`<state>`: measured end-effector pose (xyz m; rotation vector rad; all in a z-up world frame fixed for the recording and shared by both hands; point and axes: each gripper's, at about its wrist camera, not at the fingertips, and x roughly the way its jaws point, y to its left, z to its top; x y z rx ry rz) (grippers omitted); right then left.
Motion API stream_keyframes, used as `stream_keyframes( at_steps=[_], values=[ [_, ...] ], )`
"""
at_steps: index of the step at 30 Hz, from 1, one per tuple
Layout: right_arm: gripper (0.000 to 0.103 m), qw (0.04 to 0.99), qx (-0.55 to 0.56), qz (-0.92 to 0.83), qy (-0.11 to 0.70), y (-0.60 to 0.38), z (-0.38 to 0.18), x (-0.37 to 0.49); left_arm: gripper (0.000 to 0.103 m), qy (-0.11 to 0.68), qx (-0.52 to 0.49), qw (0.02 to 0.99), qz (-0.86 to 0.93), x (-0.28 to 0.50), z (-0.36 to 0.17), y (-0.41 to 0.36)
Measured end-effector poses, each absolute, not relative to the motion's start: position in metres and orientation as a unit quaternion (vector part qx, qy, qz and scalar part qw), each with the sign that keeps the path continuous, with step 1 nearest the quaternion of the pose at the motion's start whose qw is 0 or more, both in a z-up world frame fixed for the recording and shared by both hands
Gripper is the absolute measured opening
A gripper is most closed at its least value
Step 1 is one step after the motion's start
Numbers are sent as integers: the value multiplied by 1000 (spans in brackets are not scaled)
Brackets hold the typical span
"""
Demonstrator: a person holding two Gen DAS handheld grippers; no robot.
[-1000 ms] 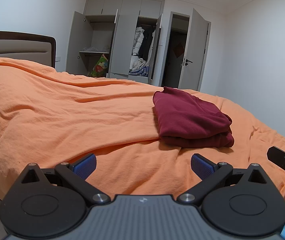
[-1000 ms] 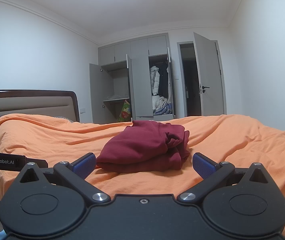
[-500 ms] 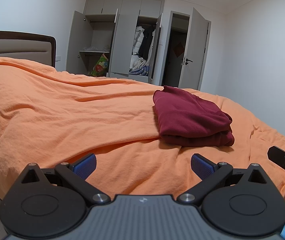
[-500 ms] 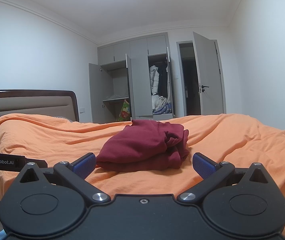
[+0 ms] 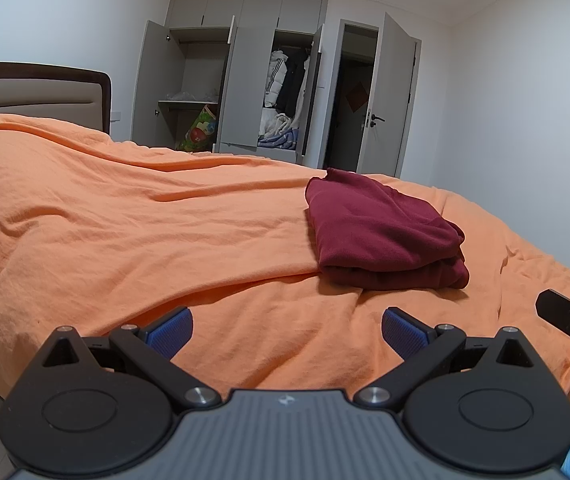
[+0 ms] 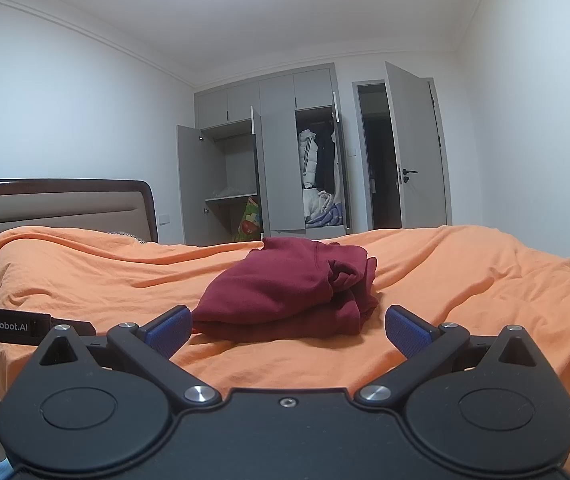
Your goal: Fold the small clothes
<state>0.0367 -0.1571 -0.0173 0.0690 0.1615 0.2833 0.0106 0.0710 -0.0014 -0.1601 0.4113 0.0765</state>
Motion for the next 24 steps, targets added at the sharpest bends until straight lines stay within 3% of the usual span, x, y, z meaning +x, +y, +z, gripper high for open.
stream_keyframes(
  at_steps=[8, 14, 24],
  values=[
    [103, 986, 34, 141, 81, -157, -17, 37, 103, 216, -80, 971, 55, 14, -3, 74],
    [103, 986, 34, 141, 81, -157, -17, 37, 103, 213, -22, 972, 101, 14, -3, 66],
    [103, 986, 32, 142, 82, -157, -20, 36, 103, 219, -36, 971, 91, 15, -3, 70]
  ],
)
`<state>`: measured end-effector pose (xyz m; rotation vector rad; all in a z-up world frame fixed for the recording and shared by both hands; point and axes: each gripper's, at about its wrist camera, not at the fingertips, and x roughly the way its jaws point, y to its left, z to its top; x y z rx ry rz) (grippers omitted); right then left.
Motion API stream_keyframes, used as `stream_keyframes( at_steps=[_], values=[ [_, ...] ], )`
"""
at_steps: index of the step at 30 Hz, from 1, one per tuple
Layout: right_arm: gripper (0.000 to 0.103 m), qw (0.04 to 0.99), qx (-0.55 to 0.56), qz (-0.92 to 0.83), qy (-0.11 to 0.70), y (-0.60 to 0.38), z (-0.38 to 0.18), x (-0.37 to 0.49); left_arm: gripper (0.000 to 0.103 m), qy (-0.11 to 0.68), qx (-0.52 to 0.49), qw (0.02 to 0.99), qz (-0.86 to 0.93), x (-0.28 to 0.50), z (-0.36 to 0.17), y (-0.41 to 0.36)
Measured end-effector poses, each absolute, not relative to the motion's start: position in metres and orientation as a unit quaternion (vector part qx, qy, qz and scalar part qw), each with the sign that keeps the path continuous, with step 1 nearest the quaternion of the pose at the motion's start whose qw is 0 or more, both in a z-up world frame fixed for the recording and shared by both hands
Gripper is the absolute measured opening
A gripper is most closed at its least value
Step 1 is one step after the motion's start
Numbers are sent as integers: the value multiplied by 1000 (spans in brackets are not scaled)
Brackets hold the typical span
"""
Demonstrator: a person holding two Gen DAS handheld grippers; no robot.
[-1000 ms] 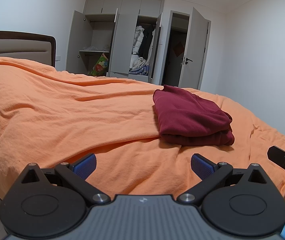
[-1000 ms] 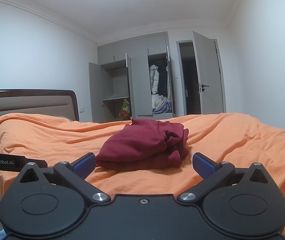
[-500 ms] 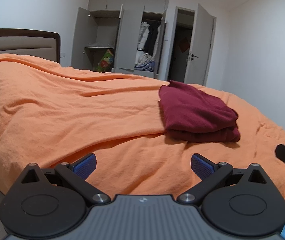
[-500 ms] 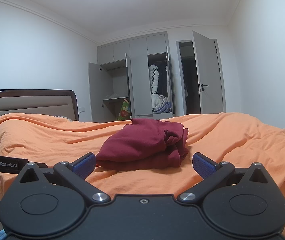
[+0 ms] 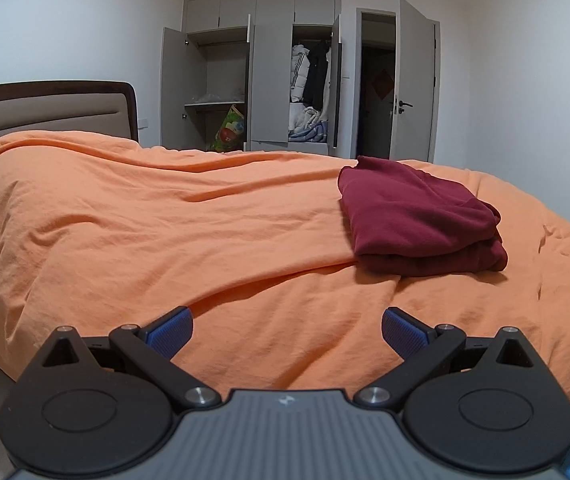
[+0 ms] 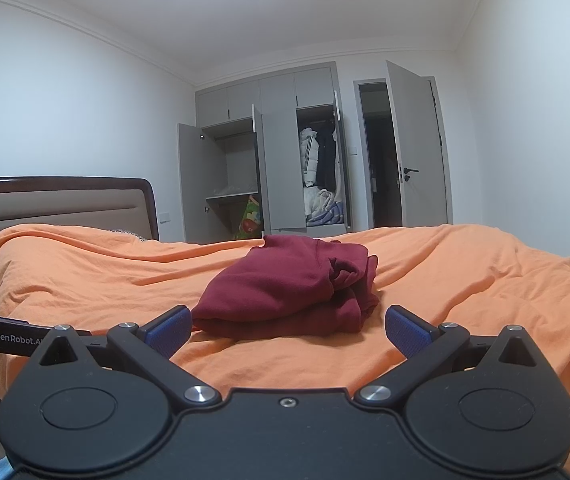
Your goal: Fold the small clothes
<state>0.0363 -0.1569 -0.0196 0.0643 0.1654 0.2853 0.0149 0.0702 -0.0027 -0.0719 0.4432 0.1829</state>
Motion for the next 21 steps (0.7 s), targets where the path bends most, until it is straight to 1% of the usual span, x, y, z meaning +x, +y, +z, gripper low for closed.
stream_keyframes(
  at_steps=[21],
  values=[
    [103, 986, 32, 142, 84, -157, -20, 36, 103, 218, -30, 972, 84, 12, -2, 70]
  ],
)
